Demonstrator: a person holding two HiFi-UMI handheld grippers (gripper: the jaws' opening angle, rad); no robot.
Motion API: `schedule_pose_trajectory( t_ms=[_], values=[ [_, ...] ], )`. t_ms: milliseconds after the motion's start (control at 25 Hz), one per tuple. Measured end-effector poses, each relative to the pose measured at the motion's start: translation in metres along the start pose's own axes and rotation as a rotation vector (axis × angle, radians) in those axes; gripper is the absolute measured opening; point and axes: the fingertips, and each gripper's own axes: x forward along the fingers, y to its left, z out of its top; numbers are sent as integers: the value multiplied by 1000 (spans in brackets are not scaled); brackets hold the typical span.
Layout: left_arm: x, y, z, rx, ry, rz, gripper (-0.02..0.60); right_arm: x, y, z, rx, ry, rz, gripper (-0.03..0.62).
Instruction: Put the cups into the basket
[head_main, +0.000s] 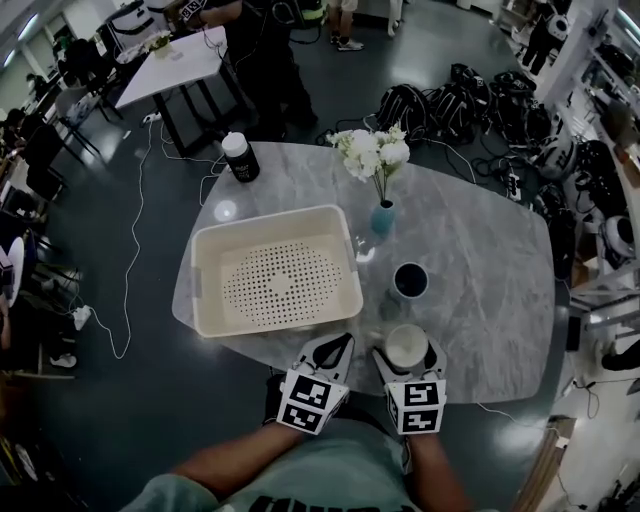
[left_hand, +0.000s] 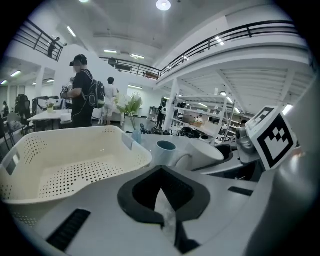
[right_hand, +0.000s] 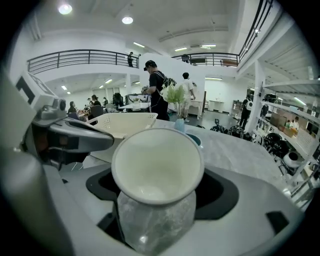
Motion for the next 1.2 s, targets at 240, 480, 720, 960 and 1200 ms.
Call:
schedule_pose_trajectory(
  t_ms=[240, 480, 720, 960, 1200],
  values=[
    [-18, 5, 30, -3, -69, -3, 6, -18, 13, 36, -11, -61, 3, 407],
    [-34, 29, 57, 8, -107, 42, 6, -17, 31, 74, -50, -125, 30, 407],
    [-54, 70, 68, -14, -118, 119, 6, -4, 61, 111, -78, -168, 86, 407],
    [-73, 112, 72, -50, -136, 207, 6, 22, 92, 135, -125, -168, 162, 407],
    [-107, 177, 66, -109, -155, 305, 6, 62, 152, 162, -209, -148, 251, 407]
  ],
)
